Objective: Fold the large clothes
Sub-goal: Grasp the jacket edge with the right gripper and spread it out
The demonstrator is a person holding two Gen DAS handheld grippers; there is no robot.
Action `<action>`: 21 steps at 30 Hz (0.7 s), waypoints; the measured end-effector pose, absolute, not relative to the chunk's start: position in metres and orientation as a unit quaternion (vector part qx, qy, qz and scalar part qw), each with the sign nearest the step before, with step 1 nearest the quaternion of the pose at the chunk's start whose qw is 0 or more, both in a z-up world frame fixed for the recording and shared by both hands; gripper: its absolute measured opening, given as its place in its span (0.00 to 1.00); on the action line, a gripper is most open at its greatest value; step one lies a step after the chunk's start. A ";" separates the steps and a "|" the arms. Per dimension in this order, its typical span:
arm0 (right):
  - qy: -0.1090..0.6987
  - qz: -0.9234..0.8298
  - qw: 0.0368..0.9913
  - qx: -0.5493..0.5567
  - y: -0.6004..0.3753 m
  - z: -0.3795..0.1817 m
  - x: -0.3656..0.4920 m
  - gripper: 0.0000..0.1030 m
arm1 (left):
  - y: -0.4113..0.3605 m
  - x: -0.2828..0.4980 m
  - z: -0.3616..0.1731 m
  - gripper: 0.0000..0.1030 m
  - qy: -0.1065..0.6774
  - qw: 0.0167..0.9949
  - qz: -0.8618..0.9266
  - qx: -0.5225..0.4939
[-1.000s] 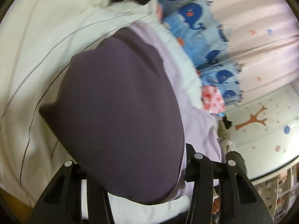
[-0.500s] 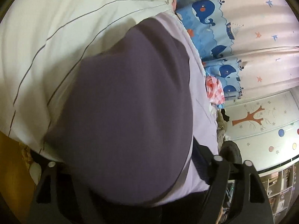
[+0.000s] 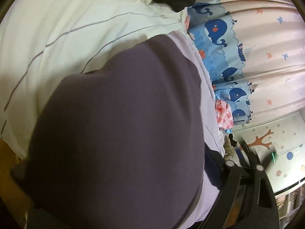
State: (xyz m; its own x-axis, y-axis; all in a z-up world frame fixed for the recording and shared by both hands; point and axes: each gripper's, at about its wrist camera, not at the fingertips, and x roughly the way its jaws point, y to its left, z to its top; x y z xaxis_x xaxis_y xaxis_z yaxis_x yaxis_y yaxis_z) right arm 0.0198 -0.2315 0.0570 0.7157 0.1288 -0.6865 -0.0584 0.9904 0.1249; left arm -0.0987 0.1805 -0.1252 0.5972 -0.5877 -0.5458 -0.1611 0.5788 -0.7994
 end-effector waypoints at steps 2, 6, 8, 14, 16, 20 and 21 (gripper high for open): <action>0.407 0.017 0.913 0.017 -0.210 0.016 0.077 0.80 | 0.181 -0.101 -0.122 0.77 0.420 0.788 -0.135 -0.429; 0.490 -0.012 0.872 0.006 -0.191 -0.075 0.128 0.85 | 0.172 -0.102 -0.112 0.75 0.404 0.809 -0.151 -0.399; 0.487 -0.020 0.873 -0.021 -0.182 -0.076 0.129 0.86 | 0.168 -0.100 -0.109 0.74 0.405 0.817 -0.144 -0.385; 0.486 0.039 0.873 0.023 -0.199 -0.015 0.079 0.86 | 0.180 -0.104 -0.121 0.74 0.410 0.798 -0.146 -0.417; 0.445 0.054 0.894 -0.010 -0.190 0.013 0.033 0.86 | 0.178 -0.105 -0.120 0.74 0.408 0.802 -0.144 -0.412; 0.471 0.065 0.875 -0.095 -0.155 -0.040 -0.019 0.93 | 0.174 -0.103 -0.117 0.74 0.407 0.807 -0.145 -0.403; 0.461 0.066 0.880 -0.093 -0.154 -0.048 -0.023 0.93 | 0.171 -0.103 -0.115 0.74 0.407 0.811 -0.146 -0.393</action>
